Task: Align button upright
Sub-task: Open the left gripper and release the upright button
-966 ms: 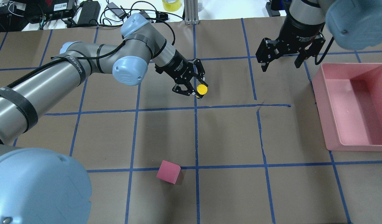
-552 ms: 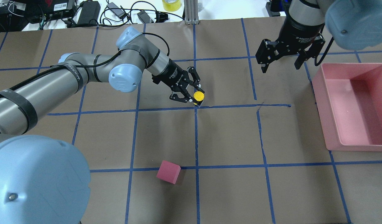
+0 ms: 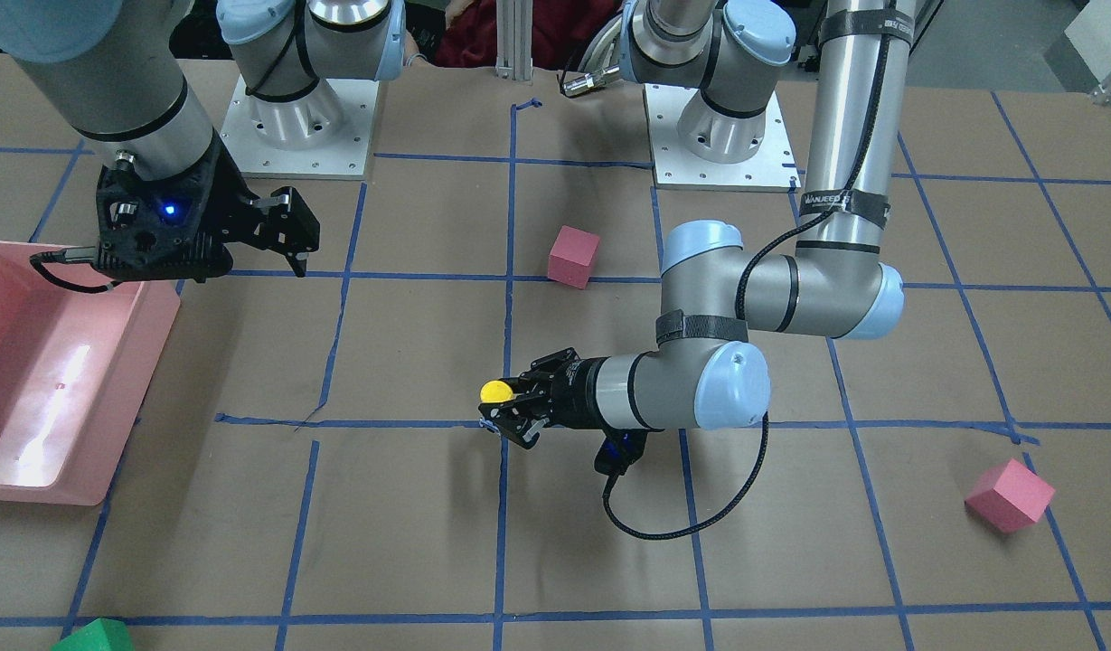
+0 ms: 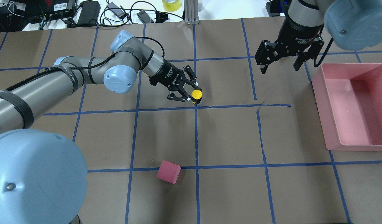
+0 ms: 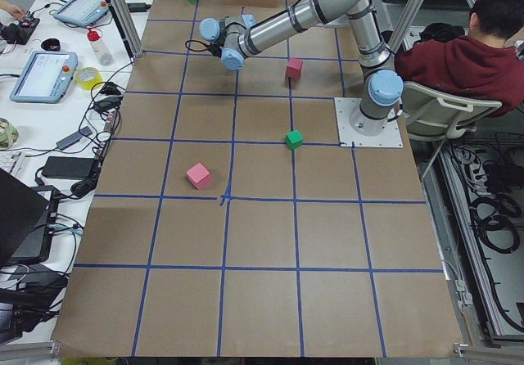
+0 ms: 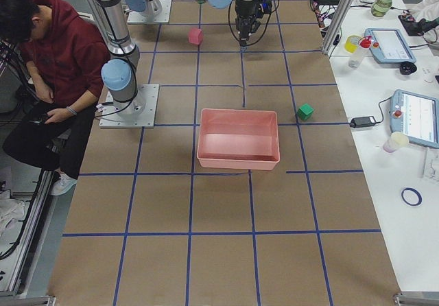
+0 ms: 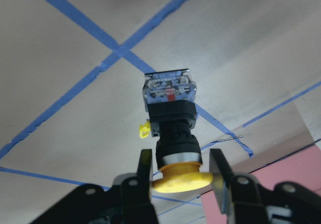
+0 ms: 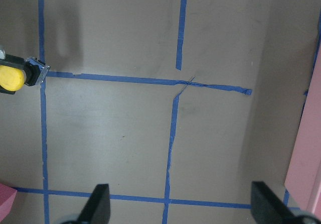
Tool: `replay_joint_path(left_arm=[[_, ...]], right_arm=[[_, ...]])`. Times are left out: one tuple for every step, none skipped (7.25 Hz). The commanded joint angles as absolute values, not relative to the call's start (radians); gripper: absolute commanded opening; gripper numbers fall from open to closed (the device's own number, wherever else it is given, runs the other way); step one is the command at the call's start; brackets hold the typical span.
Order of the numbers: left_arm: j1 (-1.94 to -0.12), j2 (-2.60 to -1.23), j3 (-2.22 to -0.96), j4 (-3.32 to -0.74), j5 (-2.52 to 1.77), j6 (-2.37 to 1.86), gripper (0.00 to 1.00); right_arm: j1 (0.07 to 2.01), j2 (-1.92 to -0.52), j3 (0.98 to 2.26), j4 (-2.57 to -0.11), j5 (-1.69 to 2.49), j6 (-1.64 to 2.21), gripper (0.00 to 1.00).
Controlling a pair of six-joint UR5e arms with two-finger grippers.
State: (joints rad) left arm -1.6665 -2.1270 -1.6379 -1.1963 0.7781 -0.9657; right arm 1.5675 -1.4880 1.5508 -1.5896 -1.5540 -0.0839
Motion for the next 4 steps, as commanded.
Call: replay_joint_path(left_arm=[[-1.666, -2.128, -1.635, -1.195, 0.799, -0.963, 0.83], [-1.666, -2.105, -1.629, -1.189, 0.845, -0.962, 0.89], [-1.672, -2.077, -1.591, -1.189, 0.986, -0.947, 0.98], [-1.684, -2.036, -1.556, -1.203, 1.073, -0.899, 1.0]], right_arm=[[1.568, -1.488, 1.551, -1.589, -1.552, -0.084, 1.0], [1.566, -1.488, 1.551, -1.589, -1.554, -0.084, 1.0], [1.568, -1.488, 1.551, -1.589, -1.552, -0.084, 1.0], [1.566, -1.486, 1.551, -1.589, -1.552, -0.086, 1.0]])
